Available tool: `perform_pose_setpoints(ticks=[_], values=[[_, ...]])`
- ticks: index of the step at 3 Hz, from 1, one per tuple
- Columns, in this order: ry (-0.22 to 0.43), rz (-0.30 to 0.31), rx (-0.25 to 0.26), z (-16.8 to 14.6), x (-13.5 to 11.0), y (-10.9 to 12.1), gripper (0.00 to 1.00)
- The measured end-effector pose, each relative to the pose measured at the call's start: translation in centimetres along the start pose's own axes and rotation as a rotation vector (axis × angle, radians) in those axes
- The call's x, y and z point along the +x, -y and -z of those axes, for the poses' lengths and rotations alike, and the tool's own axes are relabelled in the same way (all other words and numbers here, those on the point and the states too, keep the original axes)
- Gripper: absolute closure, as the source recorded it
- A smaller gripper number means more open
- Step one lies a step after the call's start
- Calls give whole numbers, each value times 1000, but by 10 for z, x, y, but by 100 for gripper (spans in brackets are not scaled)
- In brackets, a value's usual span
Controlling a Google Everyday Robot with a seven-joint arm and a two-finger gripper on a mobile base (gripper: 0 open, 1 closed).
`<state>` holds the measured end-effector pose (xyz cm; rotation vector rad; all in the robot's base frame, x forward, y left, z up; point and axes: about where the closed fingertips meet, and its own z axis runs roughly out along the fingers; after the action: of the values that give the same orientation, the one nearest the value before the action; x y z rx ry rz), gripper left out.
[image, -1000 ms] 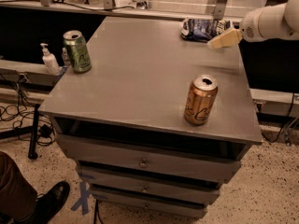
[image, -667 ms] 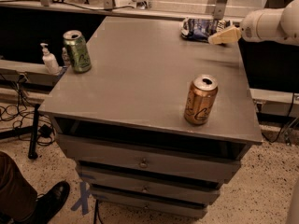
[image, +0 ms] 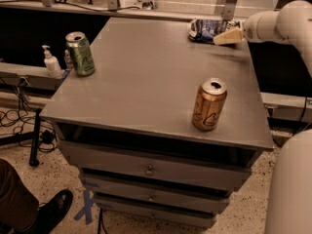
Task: Pick blue chip bag
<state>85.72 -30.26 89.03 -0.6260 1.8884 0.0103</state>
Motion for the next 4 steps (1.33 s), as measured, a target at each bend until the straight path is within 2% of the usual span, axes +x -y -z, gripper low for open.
perform_pose_setpoints(ticks=[1,2,4], values=[[-49,2,19,-18,12,5,0],[-79,-6,26,-29,21,8,17],[-79,-32,12,-34,18,7,63]])
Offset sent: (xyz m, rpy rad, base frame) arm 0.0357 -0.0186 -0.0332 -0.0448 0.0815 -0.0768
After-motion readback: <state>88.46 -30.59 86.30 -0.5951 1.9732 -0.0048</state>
